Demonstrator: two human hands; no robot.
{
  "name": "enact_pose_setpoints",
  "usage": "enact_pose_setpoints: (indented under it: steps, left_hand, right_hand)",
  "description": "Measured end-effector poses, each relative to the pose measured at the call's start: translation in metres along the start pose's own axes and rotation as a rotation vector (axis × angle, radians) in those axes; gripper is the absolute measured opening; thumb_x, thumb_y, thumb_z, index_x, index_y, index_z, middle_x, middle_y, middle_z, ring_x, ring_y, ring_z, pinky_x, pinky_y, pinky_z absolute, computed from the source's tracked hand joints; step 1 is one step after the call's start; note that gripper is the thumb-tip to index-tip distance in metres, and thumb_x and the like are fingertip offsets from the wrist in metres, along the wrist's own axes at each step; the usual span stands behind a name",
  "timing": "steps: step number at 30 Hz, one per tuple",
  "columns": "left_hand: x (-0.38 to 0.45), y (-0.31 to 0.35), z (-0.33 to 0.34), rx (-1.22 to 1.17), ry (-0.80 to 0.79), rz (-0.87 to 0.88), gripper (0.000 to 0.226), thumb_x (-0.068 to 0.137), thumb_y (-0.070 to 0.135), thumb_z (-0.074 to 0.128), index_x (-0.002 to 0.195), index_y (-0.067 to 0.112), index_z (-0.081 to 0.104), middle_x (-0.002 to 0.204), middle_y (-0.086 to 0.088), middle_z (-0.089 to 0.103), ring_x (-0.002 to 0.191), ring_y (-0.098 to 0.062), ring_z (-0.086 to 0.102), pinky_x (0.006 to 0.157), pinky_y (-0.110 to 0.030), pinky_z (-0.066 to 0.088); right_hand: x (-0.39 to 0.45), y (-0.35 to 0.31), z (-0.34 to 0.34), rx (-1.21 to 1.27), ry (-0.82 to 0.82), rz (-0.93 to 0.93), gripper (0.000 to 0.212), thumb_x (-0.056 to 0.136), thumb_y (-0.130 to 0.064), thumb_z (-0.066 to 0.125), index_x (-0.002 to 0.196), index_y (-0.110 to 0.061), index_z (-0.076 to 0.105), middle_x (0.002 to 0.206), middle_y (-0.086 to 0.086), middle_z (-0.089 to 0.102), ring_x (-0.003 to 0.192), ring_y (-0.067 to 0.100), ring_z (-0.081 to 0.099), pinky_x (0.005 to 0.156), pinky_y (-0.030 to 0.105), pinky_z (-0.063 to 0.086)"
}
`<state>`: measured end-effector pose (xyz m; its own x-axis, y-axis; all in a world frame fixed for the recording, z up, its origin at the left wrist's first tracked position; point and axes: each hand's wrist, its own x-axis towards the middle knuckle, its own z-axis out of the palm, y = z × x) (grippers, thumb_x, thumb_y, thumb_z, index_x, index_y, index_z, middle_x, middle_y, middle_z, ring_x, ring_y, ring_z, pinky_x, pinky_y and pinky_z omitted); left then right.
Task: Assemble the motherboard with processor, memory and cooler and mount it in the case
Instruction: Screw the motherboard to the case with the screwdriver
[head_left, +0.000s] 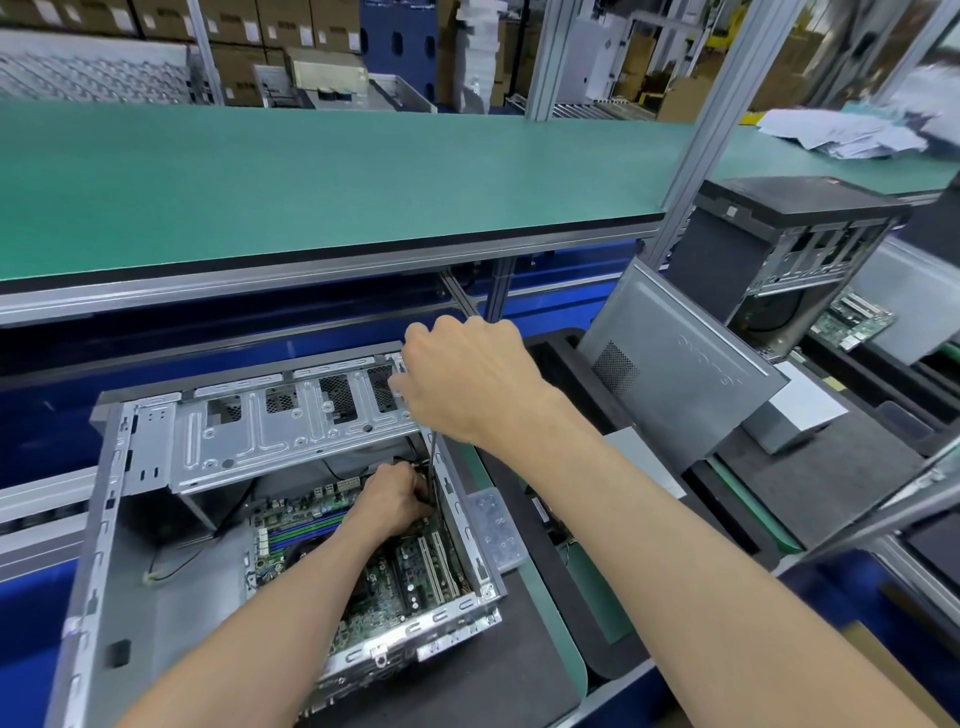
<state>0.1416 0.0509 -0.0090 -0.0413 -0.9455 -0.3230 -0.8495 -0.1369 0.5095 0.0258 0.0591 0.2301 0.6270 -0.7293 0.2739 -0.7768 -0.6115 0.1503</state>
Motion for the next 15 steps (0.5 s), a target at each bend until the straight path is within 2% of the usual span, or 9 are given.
enact_pose_setpoints:
  steps: [3, 5, 7, 8, 9, 11, 13, 15]
  left_hand:
    - [0.0007, 0.0008, -0.0028, -0.032, -0.025, -0.046, 0.018, 0.072, 0.006, 0.064, 0.080, 0.012, 0.079, 0.084, -0.008, 0.074, 0.082, -0.022, 0.067, 0.065, -0.030, 0.052]
    - [0.0016, 0.0000, -0.0056, -0.079, -0.024, -0.076, 0.031, 0.072, -0.001, 0.055, 0.086, 0.012, 0.080, 0.091, -0.006, 0.074, 0.084, -0.021, 0.065, 0.065, -0.027, 0.047]
    - [0.0029, -0.0019, -0.0065, -0.109, -0.022, -0.084, 0.039, 0.076, -0.005, 0.052, 0.092, 0.016, 0.081, 0.097, -0.003, 0.073, 0.089, -0.017, 0.064, 0.070, -0.024, 0.047]
    - [0.0033, -0.0028, -0.0064, -0.107, -0.029, -0.081, 0.040, 0.077, -0.006, 0.052, 0.093, 0.017, 0.081, 0.099, -0.002, 0.074, 0.093, -0.017, 0.065, 0.073, -0.024, 0.049]
    - [0.0034, -0.0033, -0.0060, -0.096, -0.036, -0.075, 0.040, 0.078, -0.006, 0.053, 0.093, 0.017, 0.081, 0.101, -0.002, 0.074, 0.097, -0.018, 0.065, 0.078, -0.025, 0.052]
    - [0.0038, -0.0045, -0.0044, -0.079, -0.048, -0.070, 0.039, 0.078, -0.005, 0.054, 0.094, 0.017, 0.081, 0.104, -0.005, 0.074, 0.100, -0.019, 0.066, 0.082, -0.028, 0.055]
    - [0.0032, -0.0041, -0.0043, -0.055, -0.063, -0.066, 0.040, 0.077, -0.005, 0.054, 0.097, 0.018, 0.080, 0.106, -0.006, 0.074, 0.100, -0.020, 0.066, 0.077, -0.025, 0.052]
    - [0.0023, -0.0032, -0.0052, -0.035, -0.071, -0.060, 0.042, 0.076, -0.005, 0.054, 0.099, 0.019, 0.080, 0.108, -0.007, 0.072, 0.099, -0.021, 0.065, 0.071, -0.023, 0.046]
  right_hand:
    - [0.0004, -0.0006, -0.0063, 0.194, -0.103, -0.075, 0.034, 0.075, -0.023, 0.064, 0.096, -0.018, 0.037, 0.087, -0.001, 0.042, 0.060, 0.016, 0.041, 0.051, 0.030, 0.021]
    - [0.0007, -0.0049, -0.0058, 0.170, -0.094, -0.063, 0.028, 0.079, -0.018, 0.063, 0.099, -0.015, 0.043, 0.083, -0.001, 0.042, 0.067, 0.021, 0.049, 0.054, 0.033, 0.027]
    - [0.0006, -0.0073, -0.0022, 0.012, -0.030, -0.031, 0.017, 0.092, -0.023, 0.059, 0.096, -0.014, 0.045, 0.070, -0.002, 0.030, 0.073, 0.027, 0.053, 0.059, 0.037, 0.030]
    - [0.0004, -0.0064, -0.0008, -0.034, -0.010, -0.015, 0.020, 0.095, -0.029, 0.058, 0.093, -0.015, 0.043, 0.067, -0.003, 0.024, 0.072, 0.028, 0.051, 0.060, 0.037, 0.029]
    - [0.0000, -0.0055, -0.0008, -0.032, -0.007, -0.006, 0.026, 0.094, -0.034, 0.058, 0.091, -0.016, 0.040, 0.067, -0.004, 0.023, 0.069, 0.027, 0.048, 0.058, 0.036, 0.027]
    - [-0.0005, -0.0027, -0.0032, 0.053, -0.046, -0.026, 0.036, 0.082, -0.036, 0.064, 0.095, -0.017, 0.037, 0.074, -0.003, 0.032, 0.062, 0.022, 0.046, 0.052, 0.032, 0.022]
    - [-0.0003, -0.0017, -0.0068, 0.174, -0.114, -0.060, 0.039, 0.073, -0.026, 0.066, 0.100, -0.017, 0.040, 0.087, -0.002, 0.040, 0.062, 0.019, 0.044, 0.053, 0.032, 0.025]
    - [-0.0009, -0.0046, -0.0068, 0.194, -0.126, -0.054, 0.033, 0.076, -0.019, 0.064, 0.098, -0.016, 0.040, 0.081, -0.003, 0.040, 0.068, 0.024, 0.048, 0.059, 0.037, 0.030]
